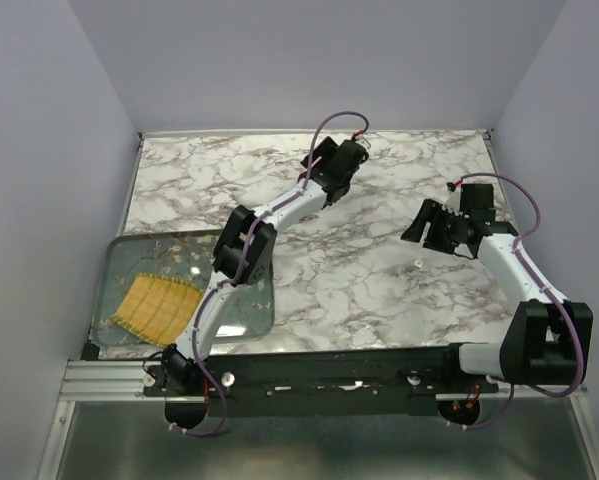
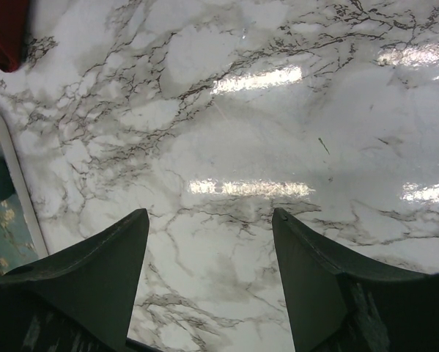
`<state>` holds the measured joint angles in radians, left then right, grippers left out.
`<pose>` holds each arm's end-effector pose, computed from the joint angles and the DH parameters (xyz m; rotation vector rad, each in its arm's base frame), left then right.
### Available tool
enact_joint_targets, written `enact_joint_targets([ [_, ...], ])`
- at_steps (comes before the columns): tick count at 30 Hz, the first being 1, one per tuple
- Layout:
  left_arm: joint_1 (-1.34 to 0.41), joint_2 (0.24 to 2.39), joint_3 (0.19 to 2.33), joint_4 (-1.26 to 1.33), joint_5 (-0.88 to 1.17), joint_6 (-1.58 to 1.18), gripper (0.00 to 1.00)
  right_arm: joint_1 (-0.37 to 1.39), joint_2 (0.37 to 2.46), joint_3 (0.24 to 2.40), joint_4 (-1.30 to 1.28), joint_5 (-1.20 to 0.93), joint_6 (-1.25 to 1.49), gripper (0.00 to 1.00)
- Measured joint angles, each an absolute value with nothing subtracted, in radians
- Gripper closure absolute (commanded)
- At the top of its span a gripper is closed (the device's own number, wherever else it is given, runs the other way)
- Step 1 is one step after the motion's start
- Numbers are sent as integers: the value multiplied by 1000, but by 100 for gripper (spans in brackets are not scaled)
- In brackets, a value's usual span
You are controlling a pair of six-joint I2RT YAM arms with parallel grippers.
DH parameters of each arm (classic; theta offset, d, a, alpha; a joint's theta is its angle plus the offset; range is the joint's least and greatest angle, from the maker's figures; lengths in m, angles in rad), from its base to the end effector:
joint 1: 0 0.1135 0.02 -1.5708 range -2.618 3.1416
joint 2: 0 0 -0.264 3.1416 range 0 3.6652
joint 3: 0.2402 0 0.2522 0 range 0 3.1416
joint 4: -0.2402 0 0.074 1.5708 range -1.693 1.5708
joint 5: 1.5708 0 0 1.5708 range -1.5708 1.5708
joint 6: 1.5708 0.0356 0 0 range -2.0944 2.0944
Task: Fold the napkin, place the utensils inside, and roll it up
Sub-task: Roll the napkin with the utensil
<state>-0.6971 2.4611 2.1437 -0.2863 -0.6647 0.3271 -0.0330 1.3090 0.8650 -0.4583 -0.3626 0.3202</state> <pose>0.4439 -0.3431 0.2022 0.6764 1.9568 0.4944 0.2654 0.0039 0.2333 0.2795 2.4618 0.5715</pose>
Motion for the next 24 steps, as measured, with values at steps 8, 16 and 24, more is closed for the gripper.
enact_joint_targets([
  [8, -668, 2455, 2131, -287, -660, 320, 18, -33, 1309, 865, -458, -364, 320, 24],
  [16, -657, 2421, 2112, -335, -646, 246, 16, -33, 1323, 865, -458, -377, 316, 24],
  [24, -655, 2317, 2151, -399, -505, 137, 10, -33, 1336, 876, -461, -386, 305, 24],
])
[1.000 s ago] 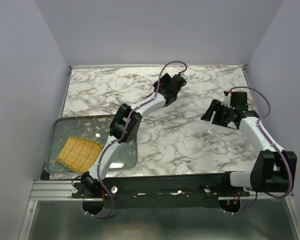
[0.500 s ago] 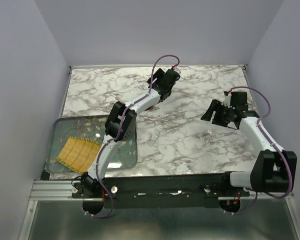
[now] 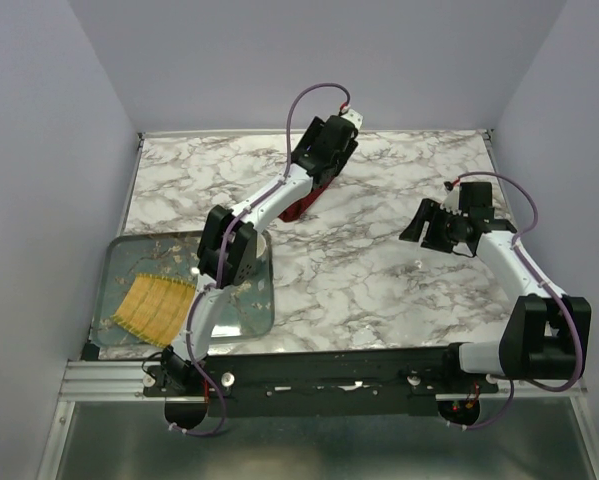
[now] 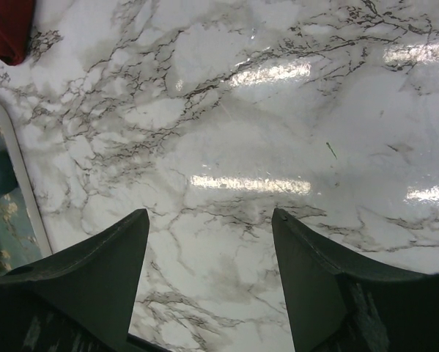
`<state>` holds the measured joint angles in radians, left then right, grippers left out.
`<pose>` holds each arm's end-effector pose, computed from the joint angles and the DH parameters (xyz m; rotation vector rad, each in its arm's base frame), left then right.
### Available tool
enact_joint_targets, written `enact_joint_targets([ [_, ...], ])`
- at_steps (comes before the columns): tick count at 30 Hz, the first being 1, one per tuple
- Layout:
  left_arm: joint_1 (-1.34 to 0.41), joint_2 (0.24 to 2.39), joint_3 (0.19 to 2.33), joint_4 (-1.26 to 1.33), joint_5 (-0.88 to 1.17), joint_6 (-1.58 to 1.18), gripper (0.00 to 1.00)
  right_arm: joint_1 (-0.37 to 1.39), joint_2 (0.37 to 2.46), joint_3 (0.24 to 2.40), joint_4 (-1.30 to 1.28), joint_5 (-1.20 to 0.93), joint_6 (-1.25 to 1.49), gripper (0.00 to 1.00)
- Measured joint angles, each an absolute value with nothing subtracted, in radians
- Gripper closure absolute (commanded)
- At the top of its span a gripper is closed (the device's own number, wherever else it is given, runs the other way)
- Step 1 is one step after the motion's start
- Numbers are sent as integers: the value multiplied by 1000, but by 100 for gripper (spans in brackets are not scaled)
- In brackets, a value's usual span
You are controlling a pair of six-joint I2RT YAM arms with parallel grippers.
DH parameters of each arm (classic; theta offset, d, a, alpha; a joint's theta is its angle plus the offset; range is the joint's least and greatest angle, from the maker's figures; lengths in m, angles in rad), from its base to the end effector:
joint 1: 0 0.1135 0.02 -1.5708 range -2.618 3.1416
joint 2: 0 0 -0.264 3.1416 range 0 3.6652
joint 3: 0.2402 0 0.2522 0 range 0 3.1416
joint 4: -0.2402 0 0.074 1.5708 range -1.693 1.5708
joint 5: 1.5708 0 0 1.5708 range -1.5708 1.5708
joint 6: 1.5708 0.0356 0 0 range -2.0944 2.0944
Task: Fold the napkin, place the utensils inside, and roll it up
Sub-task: Roll the napkin with the utensil
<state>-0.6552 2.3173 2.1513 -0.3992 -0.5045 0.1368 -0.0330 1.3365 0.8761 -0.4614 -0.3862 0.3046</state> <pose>0.4383 -0.3151 0.2697 0.5216 1.9992 0.2213 0.2698 0.0045 0.2300 0.2566 2.4794 0.5951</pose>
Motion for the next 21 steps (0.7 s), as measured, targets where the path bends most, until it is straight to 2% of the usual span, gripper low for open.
enact_joint_targets([
  [5, -654, 2336, 2267, -439, -407, 113, 6, -33, 1337, 884, -462, -394, 302, 24],
  [7, -649, 2350, 2291, -451, -368, 100, 2, -33, 1337, 884, -464, -397, 296, 24],
  [11, -641, 2408, 2332, -471, -316, 86, 1, -33, 1337, 886, -465, -399, 290, 24],
  [16, -629, 2440, 2289, -512, -276, 65, 1, -33, 1337, 893, -465, -409, 285, 24],
  [21, -628, 2377, 2175, -525, -231, -21, 1, -32, 1336, 893, -465, -405, 270, 25],
])
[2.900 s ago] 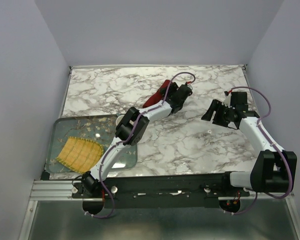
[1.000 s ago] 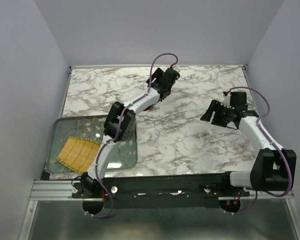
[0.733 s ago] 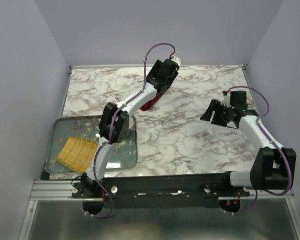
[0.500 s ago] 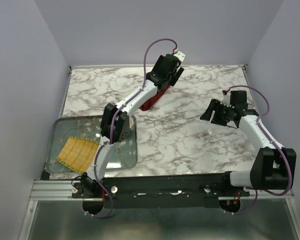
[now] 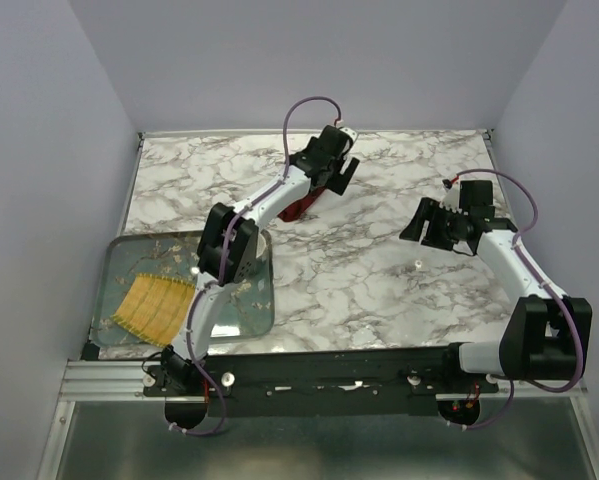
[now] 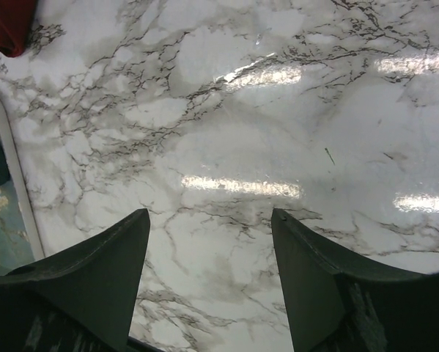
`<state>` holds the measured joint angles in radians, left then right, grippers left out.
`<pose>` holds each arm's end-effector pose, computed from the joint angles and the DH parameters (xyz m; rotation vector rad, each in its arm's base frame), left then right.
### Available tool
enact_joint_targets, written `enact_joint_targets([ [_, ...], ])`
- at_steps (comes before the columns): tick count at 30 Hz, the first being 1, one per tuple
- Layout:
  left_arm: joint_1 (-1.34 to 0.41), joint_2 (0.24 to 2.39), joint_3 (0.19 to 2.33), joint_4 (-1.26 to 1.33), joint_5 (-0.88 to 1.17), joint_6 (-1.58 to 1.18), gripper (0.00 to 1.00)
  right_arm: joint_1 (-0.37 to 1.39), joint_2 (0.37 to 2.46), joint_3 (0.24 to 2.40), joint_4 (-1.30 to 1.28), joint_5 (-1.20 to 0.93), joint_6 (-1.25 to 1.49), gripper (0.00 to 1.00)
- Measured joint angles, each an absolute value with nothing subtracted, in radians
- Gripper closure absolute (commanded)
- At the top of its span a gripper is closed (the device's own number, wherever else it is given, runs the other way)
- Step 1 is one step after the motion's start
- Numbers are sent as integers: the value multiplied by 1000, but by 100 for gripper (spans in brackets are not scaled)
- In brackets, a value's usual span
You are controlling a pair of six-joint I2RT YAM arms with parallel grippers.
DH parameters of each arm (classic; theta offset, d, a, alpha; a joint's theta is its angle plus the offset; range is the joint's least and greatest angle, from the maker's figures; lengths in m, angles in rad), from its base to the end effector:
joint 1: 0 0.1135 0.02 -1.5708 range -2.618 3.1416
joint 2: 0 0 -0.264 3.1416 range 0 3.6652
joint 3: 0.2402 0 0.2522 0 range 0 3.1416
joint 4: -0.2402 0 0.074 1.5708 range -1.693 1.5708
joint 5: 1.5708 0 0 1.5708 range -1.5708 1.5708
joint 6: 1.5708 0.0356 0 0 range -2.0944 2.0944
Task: Fold the napkin, place the utensils inside, and roll it up
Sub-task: Roll the napkin with the utensil
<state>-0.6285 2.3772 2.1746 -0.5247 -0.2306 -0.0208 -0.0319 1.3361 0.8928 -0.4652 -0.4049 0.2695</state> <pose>0.4446 -0.3131 0.2335 0.5673 2.2041 -0.0758 0.2716 0.0054 0.2352 0.1982 2.4649 0.6033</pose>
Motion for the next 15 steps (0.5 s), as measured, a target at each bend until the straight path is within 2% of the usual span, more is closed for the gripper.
enact_joint_targets([
  [6, -650, 2018, 1903, -492, -101, -228, 1, 65, 1273, 902, -517, -320, 241, 22],
  [7, -651, 1900, 1827, -464, -59, -279, 1, 96, 1253, 919, -551, -296, 239, 0],
  [11, -656, 1586, 1698, -388, 61, -376, 1, 210, 1146, 1052, -680, -214, 224, 0],
  [15, -656, 1351, 1612, -345, 134, -418, 1, 218, 1008, 1190, -759, -167, 222, 0],
])
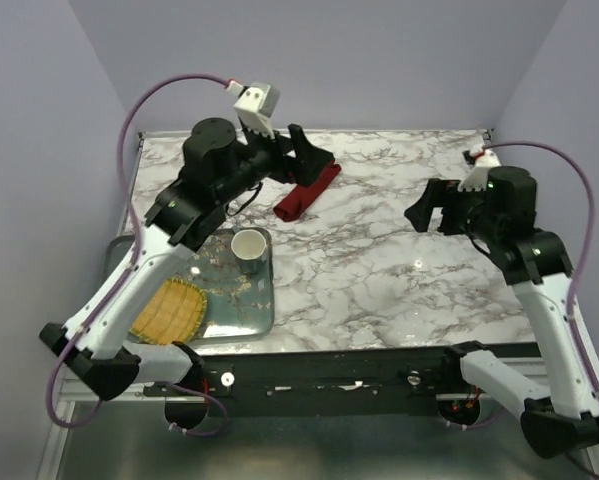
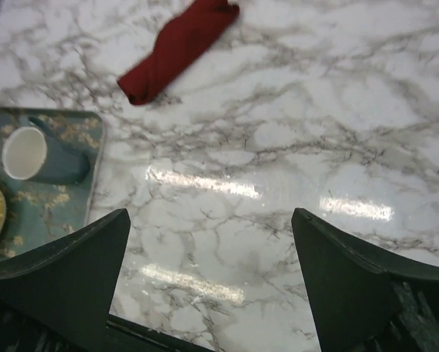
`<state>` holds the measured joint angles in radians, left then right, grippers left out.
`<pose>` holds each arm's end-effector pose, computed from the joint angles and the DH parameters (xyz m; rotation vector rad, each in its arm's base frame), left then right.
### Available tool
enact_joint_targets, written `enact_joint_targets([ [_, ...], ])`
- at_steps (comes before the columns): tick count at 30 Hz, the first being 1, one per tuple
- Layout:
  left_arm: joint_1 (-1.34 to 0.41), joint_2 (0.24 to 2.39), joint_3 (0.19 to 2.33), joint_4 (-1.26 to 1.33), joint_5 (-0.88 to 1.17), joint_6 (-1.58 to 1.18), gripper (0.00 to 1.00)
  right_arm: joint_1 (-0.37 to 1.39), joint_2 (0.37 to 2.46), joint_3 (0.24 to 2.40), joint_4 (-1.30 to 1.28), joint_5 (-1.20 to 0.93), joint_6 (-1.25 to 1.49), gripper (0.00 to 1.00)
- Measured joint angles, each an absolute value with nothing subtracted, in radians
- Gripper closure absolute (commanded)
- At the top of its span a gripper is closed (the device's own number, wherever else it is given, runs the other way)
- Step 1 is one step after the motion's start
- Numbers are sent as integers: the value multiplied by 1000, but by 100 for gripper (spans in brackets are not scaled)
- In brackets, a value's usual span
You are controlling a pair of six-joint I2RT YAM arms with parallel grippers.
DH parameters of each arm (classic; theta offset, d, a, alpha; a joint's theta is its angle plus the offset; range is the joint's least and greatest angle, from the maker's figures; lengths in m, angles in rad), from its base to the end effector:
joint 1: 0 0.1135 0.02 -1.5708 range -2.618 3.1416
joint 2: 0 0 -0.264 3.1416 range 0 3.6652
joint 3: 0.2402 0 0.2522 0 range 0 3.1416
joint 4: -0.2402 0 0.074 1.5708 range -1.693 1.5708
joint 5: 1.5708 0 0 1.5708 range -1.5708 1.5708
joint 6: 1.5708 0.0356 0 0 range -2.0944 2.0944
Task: Fold the napkin, place the utensils inside, and roll it up
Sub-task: Roll the napkin with the utensil
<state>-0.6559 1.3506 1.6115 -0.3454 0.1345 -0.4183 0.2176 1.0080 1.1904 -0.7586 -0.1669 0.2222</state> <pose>0.2288 -0.1821 0.4831 0.3124 1.7106 -0.9164 0.1946 0.0491 0.3808 -0.0934 2.1677 0.4336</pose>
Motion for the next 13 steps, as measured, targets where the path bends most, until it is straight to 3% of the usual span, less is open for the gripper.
enact_joint_targets([
  [6, -656, 1122, 1522, -343, 140, -435, 1, 216, 826, 1347, -825, -140, 241, 0],
  [13, -656, 963, 1509, -344, 66, -411, 1, 216, 722, 1385, -837, -112, 250, 0],
])
